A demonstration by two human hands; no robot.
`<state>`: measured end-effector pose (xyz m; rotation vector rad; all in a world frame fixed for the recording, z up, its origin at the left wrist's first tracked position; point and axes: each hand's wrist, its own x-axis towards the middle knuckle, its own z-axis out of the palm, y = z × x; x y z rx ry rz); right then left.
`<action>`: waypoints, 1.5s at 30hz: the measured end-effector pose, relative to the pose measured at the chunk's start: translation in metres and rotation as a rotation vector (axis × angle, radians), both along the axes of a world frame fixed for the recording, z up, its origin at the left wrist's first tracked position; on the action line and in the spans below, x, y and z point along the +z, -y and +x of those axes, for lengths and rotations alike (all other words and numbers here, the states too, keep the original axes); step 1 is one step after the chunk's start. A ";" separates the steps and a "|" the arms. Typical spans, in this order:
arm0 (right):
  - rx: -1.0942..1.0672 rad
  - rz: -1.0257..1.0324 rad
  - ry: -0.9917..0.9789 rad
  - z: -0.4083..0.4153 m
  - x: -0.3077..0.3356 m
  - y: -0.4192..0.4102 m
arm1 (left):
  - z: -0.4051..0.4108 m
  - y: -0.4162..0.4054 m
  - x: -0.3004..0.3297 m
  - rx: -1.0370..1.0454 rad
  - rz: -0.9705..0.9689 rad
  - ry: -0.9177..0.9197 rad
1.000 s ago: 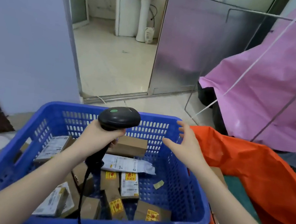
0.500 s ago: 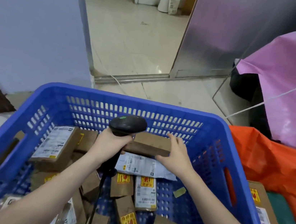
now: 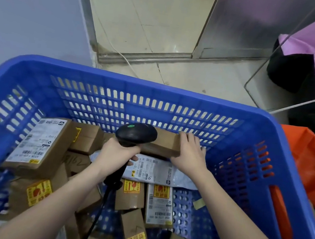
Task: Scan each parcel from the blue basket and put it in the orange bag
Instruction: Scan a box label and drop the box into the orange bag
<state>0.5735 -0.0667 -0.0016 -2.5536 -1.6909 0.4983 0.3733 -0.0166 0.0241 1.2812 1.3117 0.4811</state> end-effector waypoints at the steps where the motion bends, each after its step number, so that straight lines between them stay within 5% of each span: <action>1: 0.004 0.001 0.012 0.000 -0.001 -0.001 | 0.000 0.000 0.000 -0.004 0.003 -0.002; 8: 0.040 0.022 -0.012 -0.004 0.023 0.007 | -0.003 0.003 0.025 -0.022 0.021 0.016; 18: -0.034 0.146 -0.146 -0.007 0.148 0.051 | -0.003 0.028 0.145 0.018 0.164 0.125; 26: 0.057 0.432 -0.110 -0.028 0.223 0.117 | -0.027 0.073 0.222 -0.034 0.262 0.194; 33: 0.082 0.742 -0.091 -0.045 0.237 0.149 | -0.048 0.110 0.233 -0.096 0.132 0.289; 39: 0.162 0.717 -0.104 -0.059 0.236 0.149 | -0.046 0.108 0.222 -0.096 -0.038 0.313; 45: 0.138 0.757 -0.191 -0.061 0.234 0.138 | -0.043 0.100 0.212 -0.130 -0.004 0.348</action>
